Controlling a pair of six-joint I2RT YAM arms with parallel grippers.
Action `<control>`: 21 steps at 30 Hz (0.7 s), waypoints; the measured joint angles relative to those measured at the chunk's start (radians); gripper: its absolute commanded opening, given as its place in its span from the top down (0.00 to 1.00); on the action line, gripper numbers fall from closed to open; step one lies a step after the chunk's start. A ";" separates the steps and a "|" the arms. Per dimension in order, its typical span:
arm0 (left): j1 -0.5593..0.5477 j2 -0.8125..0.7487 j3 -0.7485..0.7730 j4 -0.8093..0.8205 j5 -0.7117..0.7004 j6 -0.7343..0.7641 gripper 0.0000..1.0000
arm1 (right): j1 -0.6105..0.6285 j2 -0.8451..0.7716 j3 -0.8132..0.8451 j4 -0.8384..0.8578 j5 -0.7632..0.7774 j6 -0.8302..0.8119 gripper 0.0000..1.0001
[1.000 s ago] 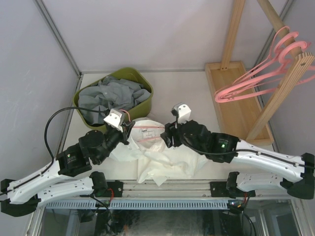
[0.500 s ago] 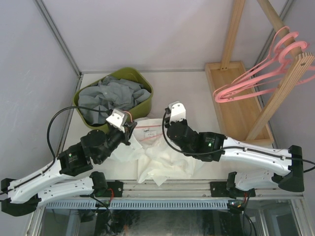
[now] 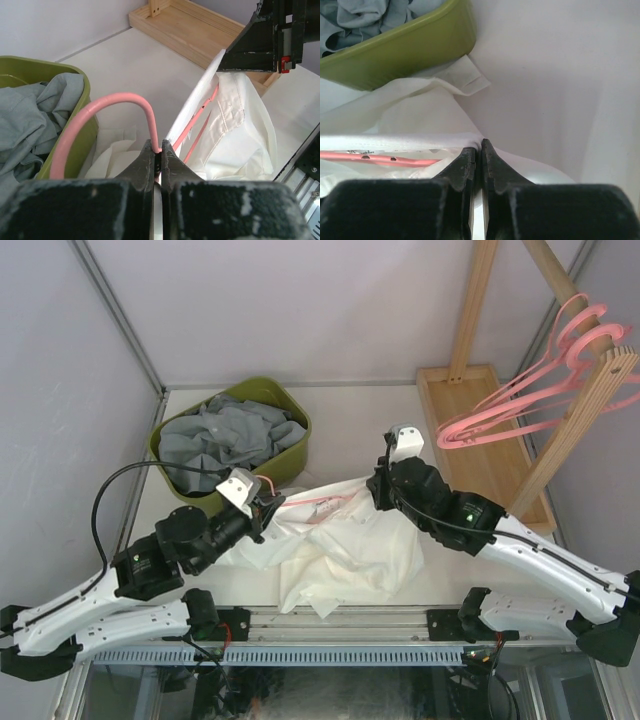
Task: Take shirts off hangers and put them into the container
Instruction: Remove the shirt from the hanger.
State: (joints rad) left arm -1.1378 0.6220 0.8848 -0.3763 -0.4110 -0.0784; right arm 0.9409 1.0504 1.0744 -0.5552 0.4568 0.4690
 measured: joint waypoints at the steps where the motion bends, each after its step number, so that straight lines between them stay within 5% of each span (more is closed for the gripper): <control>1: 0.000 -0.005 0.000 0.000 -0.005 0.002 0.99 | -0.003 -0.004 -0.002 -0.006 -0.012 0.000 0.99; 21: -0.010 -0.129 -0.105 0.044 -0.201 -0.096 1.00 | -0.027 -0.070 -0.114 0.019 -0.253 -0.008 1.00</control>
State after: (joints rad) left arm -1.1481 0.4927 0.7795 -0.3321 -0.6117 -0.1741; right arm 0.9138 0.9802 0.9604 -0.5358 0.2043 0.4606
